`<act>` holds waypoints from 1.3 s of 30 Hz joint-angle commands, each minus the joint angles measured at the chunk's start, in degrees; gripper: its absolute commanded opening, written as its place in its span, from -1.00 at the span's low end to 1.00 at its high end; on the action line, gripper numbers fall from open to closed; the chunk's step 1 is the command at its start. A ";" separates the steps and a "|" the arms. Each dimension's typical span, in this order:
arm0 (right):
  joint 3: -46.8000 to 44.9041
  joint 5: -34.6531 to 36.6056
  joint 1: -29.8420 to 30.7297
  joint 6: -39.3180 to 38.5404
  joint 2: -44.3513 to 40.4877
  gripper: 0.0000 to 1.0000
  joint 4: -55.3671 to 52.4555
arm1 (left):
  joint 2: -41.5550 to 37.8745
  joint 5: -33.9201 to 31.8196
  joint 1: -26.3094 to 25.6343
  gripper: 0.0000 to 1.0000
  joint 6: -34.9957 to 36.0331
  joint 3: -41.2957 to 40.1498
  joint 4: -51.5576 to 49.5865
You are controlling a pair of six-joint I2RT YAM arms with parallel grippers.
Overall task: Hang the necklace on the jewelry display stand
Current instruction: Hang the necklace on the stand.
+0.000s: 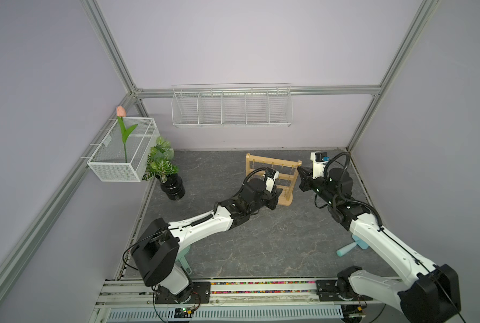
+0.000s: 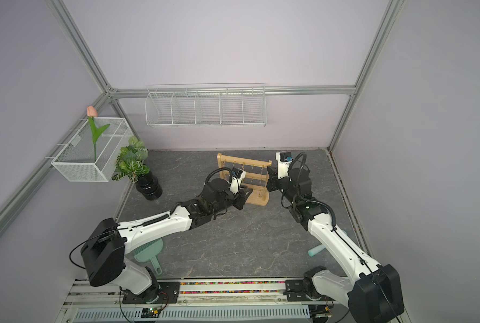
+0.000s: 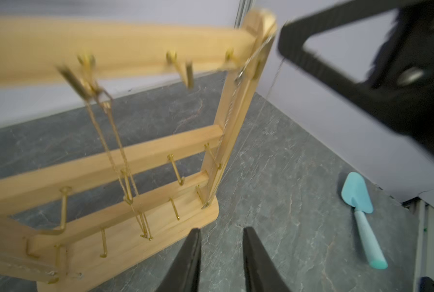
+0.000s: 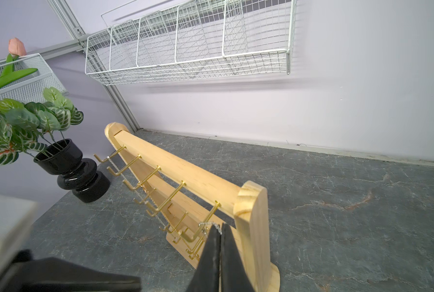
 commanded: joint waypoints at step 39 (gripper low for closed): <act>-2.41 -2.37 -0.84 0.16 -0.74 -0.87 1.16 | 22.57 -13.24 -2.89 -0.55 -12.98 8.43 24.48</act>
